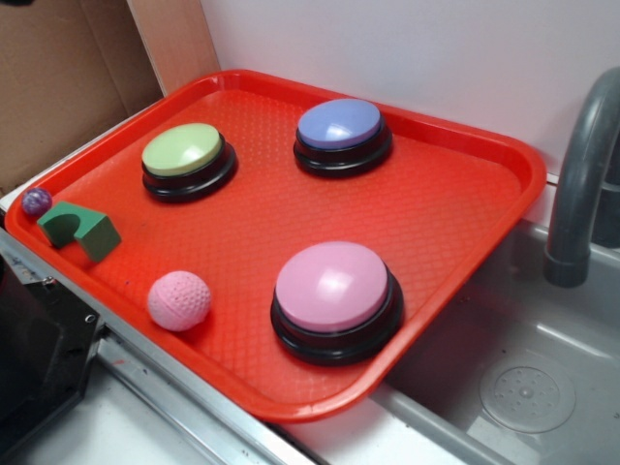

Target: Push the pink button.

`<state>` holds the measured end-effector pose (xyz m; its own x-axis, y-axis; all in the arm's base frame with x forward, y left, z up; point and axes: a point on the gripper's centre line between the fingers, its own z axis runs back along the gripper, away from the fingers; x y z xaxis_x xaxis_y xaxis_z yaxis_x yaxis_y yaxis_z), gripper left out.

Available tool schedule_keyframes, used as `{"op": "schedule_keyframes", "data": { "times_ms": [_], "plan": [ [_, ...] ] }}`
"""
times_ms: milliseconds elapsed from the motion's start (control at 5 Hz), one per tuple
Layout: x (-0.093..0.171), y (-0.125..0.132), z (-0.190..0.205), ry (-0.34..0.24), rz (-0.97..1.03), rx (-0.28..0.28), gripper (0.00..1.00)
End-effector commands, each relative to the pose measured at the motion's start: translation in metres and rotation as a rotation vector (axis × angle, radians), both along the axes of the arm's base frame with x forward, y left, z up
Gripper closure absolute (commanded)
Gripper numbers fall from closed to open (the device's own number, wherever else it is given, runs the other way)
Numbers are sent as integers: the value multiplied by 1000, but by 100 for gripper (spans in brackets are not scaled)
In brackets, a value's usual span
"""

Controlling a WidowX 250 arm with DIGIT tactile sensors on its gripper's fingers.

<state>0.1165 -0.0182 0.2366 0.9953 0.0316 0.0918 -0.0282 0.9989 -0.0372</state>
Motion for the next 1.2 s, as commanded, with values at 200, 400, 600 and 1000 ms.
{"op": "schedule_keyframes", "data": {
  "times_ms": [200, 400, 600, 1000],
  "plan": [
    [48, -24, -28, 64, -230, 30, 0],
    [81, -49, -64, 154, -482, 83, 0],
    [100, -88, -90, 126, -665, 150, 0],
    [78, -136, -119, 29, -769, 216, 0]
  ]
}}
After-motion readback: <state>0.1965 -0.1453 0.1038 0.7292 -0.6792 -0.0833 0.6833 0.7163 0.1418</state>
